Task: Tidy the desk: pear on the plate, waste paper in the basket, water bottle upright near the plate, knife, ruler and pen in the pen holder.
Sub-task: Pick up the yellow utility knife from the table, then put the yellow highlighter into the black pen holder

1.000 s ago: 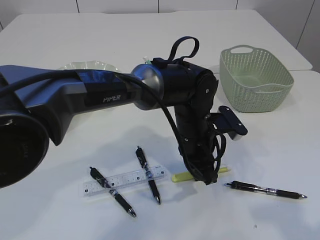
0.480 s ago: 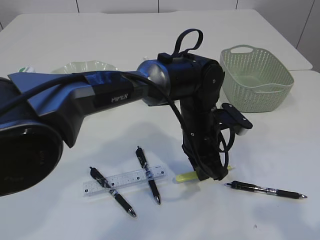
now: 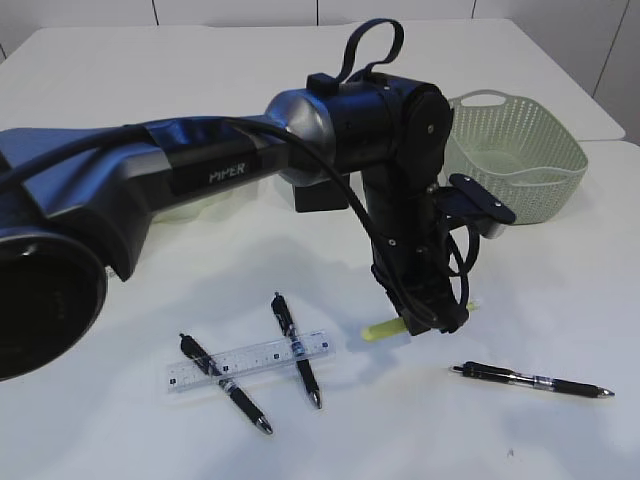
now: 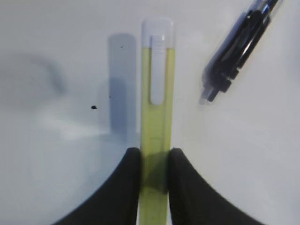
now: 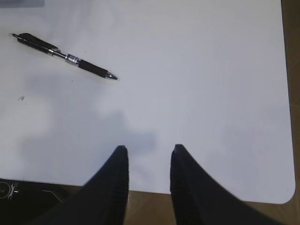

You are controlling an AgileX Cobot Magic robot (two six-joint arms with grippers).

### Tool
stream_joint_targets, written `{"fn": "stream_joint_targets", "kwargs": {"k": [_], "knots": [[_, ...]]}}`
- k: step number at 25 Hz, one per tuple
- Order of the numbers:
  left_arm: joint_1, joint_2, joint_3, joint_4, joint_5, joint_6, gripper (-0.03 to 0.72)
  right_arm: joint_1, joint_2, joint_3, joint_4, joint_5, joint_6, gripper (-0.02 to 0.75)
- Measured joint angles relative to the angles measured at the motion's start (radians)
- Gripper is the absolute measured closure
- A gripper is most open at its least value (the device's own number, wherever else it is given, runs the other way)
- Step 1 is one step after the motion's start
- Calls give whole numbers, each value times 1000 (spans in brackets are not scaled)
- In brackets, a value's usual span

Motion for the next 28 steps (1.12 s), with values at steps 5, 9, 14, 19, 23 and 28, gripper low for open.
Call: {"fn": "stream_joint_targets", "kwargs": {"k": [5,9,14,19,23,28], "knots": [[0,-61,0,2,2,-15,582,0,0,0,0,-10,0,477],[0,-110,0,28,6,-41,582,0,0,0,0,-23,0,477],[2,-165,0,80,15,-108,582,0,0,0,0,-24,0,477],[15,-208,0,108,21,-166,582,0,0,0,0,-25,0,477],[33,-235,0,124,21,-208,582,0,0,0,0,-25,0,477],[67,-274,0,131,22,-228,582,0,0,0,0,-26,0,477]]}}
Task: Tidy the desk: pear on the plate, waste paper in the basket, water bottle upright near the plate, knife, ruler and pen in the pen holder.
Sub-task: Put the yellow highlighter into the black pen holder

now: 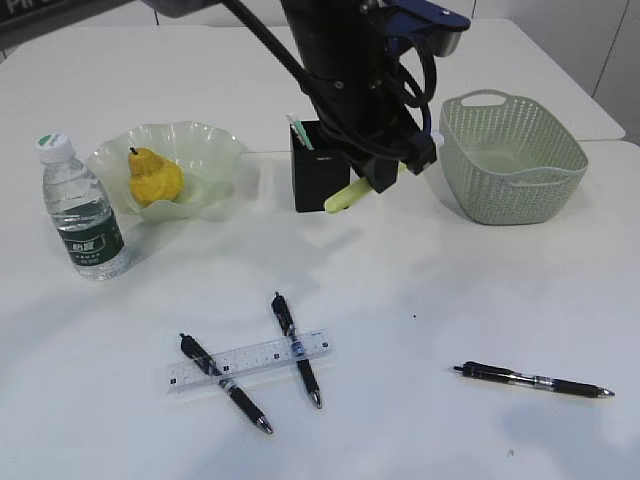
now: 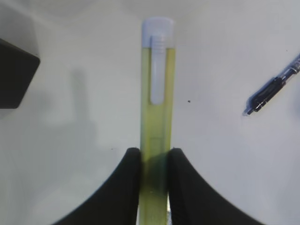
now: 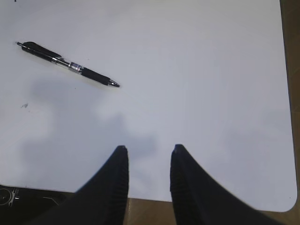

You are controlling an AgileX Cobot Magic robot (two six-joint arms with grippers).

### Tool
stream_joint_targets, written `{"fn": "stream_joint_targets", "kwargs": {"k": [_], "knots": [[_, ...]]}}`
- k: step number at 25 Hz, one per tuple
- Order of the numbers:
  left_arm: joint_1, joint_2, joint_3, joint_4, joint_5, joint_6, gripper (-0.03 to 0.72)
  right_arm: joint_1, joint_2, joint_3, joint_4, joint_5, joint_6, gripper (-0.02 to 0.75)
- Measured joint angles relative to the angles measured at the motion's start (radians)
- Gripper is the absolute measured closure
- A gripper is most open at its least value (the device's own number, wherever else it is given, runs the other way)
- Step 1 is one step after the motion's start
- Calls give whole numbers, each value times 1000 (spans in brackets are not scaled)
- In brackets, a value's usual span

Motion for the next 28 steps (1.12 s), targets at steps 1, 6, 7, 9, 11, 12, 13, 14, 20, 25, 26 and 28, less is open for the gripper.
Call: {"fn": "stream_joint_targets", "kwargs": {"k": [1,6,7,9,11,12,13,14,20,25,26,28], "knots": [[9,-8,0,0,1,0,582,0,0,0,0,0,0,477],[53,-47,0,0,2,0,582,0,0,0,0,0,0,477],[64,-54,0,0,3,0,582,0,0,0,0,0,0,477],[85,-71,0,0,3,0,582,0,0,0,0,0,0,477],[106,-83,0,0,-10,1,582,0,0,0,0,0,2,477],[118,-88,0,0,-22,4,582,0,0,0,0,0,2,477],[125,-92,0,0,-37,9,582,0,0,0,0,0,4,477],[133,-94,0,0,-52,10,582,0,0,0,0,0,6,477],[157,-94,0,-20,-152,38,582,0,0,0,0,0,8,477],[157,-94,0,-26,-224,49,582,0,0,0,0,0,12,477],[157,-94,0,-28,-234,49,582,0,0,0,0,0,14,477],[160,-94,0,-44,-245,49,582,0,0,0,0,0,16,477]]}}
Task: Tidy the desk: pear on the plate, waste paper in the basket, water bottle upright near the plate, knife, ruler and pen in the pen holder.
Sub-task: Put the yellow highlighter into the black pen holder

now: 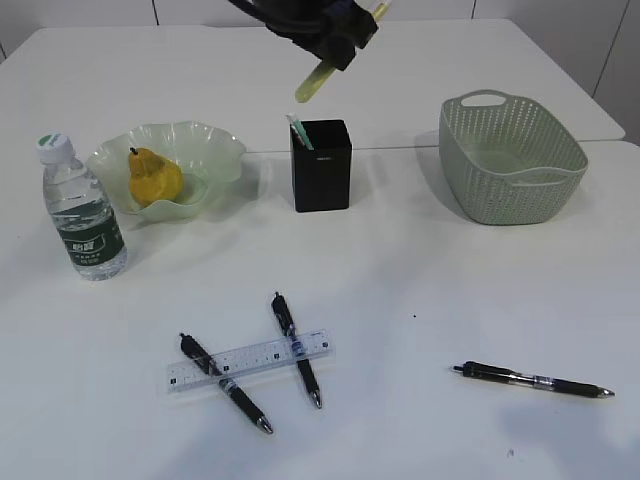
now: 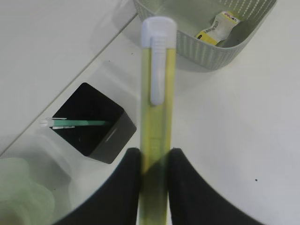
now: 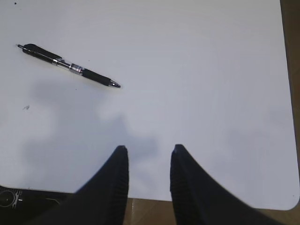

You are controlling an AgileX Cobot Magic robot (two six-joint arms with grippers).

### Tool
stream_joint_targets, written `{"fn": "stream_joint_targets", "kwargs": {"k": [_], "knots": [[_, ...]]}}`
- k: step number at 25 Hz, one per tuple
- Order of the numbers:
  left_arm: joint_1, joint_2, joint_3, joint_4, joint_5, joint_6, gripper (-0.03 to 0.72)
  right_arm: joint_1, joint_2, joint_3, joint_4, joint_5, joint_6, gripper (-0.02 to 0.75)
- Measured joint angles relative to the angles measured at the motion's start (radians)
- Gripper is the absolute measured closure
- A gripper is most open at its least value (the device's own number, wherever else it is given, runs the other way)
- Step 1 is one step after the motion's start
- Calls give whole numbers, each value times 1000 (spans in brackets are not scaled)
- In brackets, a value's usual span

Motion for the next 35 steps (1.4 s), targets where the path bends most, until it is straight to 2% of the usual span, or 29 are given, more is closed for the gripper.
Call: {"fn": "stream_joint_targets", "kwargs": {"k": [11,19,26,35], "knots": [[26,0,0,-72,-99,9,582,0,0,0,0,-2,4,477],[26,0,46,-194,-269,58,582,0,0,0,0,-2,6,477],[4,-37,205,-228,-476,93,582,0,0,0,0,-2,6,477],[-11,-134,519,-235,-883,97,582,0,0,0,0,-2,6,477]]}}
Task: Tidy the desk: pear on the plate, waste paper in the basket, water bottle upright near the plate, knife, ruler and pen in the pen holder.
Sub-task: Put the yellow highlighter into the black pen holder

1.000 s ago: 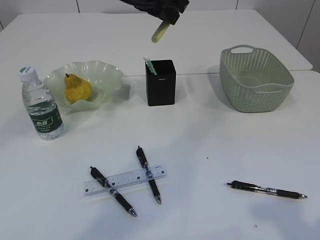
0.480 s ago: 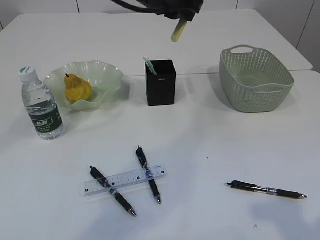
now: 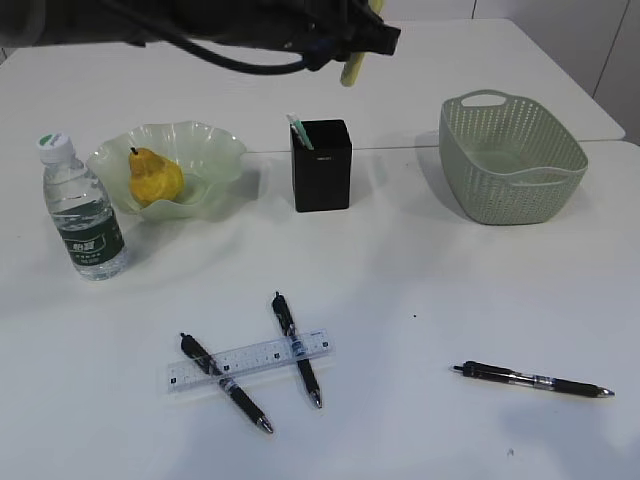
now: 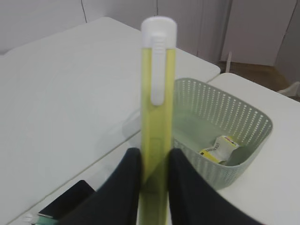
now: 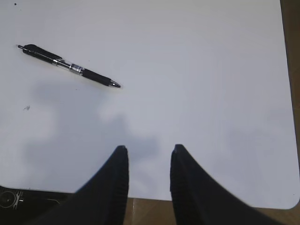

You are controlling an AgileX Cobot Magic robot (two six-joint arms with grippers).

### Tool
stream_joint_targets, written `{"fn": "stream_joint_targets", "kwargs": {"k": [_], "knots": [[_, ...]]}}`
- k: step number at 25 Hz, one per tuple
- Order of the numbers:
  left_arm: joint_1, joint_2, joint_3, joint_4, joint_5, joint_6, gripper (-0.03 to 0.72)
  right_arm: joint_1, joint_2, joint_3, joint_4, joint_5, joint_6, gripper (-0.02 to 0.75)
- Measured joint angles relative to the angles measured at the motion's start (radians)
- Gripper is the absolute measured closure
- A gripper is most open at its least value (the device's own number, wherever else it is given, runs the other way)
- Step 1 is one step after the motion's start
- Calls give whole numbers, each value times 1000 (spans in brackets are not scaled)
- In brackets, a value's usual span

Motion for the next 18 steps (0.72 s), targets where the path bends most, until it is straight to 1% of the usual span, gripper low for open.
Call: {"fn": "stream_joint_targets", "kwargs": {"k": [6,10,15,18], "knots": [[-2,-18,190,0,-306,2,582,0,0,0,0,0,0,477],[-2,-18,281,0,-523,2,582,0,0,0,0,0,0,477],[-2,-18,319,-4,-741,2,582,0,0,0,0,0,0,477],[-2,-18,319,-6,-793,2,582,0,0,0,0,0,0,477]]}}
